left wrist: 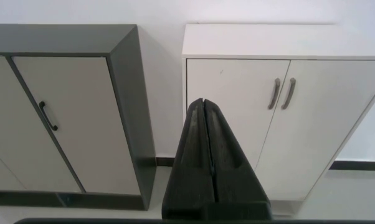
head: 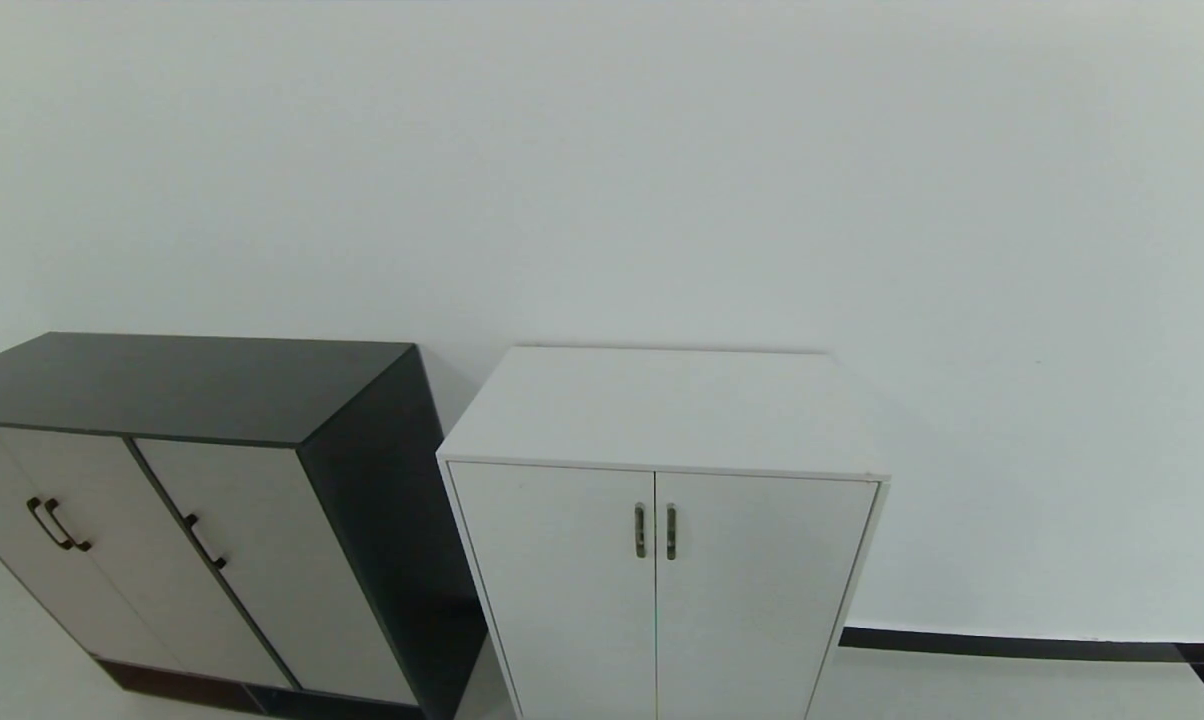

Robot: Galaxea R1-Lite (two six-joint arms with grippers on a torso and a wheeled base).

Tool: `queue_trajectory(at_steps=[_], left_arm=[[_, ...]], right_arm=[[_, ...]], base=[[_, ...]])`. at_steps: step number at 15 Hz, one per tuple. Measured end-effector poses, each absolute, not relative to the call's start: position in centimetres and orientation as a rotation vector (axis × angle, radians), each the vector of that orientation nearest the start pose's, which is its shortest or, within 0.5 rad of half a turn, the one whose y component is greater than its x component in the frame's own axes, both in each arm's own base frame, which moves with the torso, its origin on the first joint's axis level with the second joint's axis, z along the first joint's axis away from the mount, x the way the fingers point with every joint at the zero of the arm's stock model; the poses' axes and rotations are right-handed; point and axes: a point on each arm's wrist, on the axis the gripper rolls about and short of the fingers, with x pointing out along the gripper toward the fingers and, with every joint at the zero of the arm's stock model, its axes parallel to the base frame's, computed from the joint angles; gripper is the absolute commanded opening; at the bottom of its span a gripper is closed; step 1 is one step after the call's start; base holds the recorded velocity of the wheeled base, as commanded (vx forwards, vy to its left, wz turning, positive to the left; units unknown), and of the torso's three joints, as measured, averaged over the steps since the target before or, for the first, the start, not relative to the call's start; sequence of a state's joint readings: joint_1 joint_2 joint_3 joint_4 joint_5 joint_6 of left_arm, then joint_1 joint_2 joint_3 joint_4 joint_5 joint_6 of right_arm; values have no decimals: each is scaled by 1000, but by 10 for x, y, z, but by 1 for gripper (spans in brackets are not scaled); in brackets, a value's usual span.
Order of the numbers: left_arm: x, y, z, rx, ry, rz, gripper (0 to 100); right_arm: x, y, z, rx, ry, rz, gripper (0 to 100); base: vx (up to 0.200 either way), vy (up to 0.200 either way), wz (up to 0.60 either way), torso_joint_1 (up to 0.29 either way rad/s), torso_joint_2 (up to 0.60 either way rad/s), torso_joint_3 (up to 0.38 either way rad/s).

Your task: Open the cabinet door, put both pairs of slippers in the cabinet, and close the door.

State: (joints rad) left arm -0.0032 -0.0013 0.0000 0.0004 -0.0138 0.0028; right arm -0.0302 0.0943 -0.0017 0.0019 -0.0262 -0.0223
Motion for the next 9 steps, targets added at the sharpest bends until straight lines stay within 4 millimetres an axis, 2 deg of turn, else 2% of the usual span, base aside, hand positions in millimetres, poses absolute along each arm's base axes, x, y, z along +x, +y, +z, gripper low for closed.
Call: queue_trajectory(at_steps=[2,7,9], left_arm=[[-23,0,75,3,-1,-17,0],[-23,0,75,3,-1,-17,0],[-23,0,75,2,-1,-17,0]], right_arm=[[-16,1,78,-5,94,-144,0],[-18,0,77,8,65,25,0],[-21,0,76,-11,30,27,0]], base=[[0,0,0,0,0,0],[0,0,0,0,0,0],[0,0,0,0,0,0]])
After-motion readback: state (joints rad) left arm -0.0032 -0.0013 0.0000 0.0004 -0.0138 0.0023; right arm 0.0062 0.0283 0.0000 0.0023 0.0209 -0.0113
